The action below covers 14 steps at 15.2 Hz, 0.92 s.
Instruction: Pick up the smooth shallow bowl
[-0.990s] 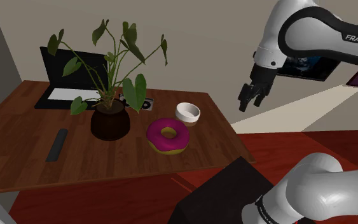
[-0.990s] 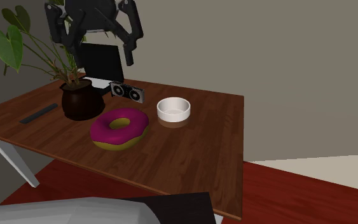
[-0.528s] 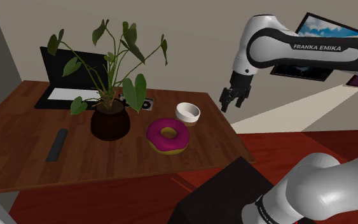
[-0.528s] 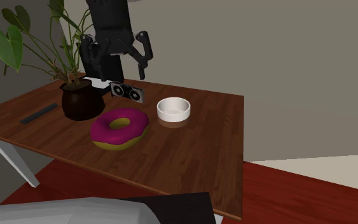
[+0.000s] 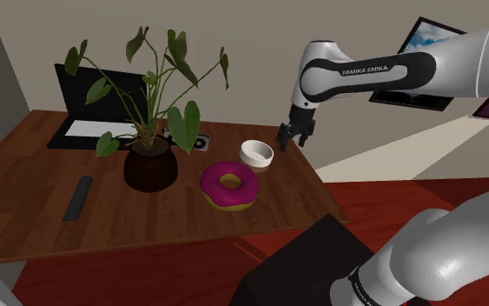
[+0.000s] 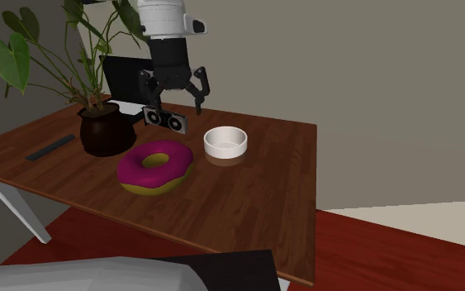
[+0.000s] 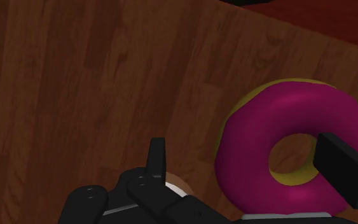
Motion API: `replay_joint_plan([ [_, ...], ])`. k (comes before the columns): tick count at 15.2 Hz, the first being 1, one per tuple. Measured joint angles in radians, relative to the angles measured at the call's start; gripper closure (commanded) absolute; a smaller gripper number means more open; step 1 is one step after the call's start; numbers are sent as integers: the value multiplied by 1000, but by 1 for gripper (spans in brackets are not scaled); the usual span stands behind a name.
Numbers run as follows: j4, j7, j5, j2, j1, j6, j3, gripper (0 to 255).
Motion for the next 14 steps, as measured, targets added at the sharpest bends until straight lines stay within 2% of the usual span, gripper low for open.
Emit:
replay_joint_plan([
  [8,164,-32,25,299,-7,143,-16,0],
  [14,357,-56,53,539,-19,196,-17,0],
])
